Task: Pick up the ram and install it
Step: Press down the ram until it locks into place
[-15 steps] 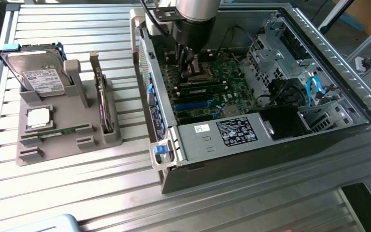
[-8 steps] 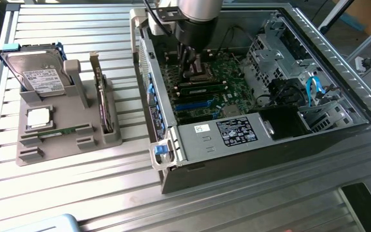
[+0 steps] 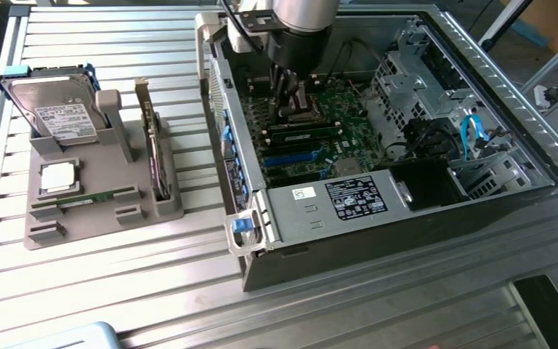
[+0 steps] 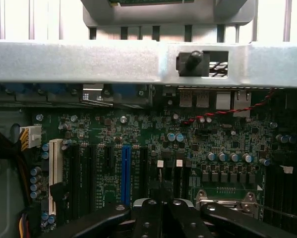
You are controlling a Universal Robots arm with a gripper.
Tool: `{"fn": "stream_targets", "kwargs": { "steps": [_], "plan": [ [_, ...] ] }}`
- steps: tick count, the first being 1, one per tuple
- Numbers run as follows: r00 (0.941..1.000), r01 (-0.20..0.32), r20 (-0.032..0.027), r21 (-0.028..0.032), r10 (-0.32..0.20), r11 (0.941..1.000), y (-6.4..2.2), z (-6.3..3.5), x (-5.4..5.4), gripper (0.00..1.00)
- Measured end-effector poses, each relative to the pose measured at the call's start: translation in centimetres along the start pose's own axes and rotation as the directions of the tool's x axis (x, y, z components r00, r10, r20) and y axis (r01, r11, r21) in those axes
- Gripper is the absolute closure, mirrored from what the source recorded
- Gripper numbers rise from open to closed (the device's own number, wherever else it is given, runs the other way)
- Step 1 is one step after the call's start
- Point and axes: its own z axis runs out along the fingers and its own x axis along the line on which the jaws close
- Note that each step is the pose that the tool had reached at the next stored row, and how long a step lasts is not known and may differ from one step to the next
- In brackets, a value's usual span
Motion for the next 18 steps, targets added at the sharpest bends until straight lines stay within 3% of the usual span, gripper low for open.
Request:
{"fn": "stream_targets", "kwargs": {
  "steps": [18],
  "plan": [
    [1.0000, 0.000, 0.0002, 0.0001, 0.000, 1.0000, 0.00, 1.12, 0.0, 0.89]
  ]
}}
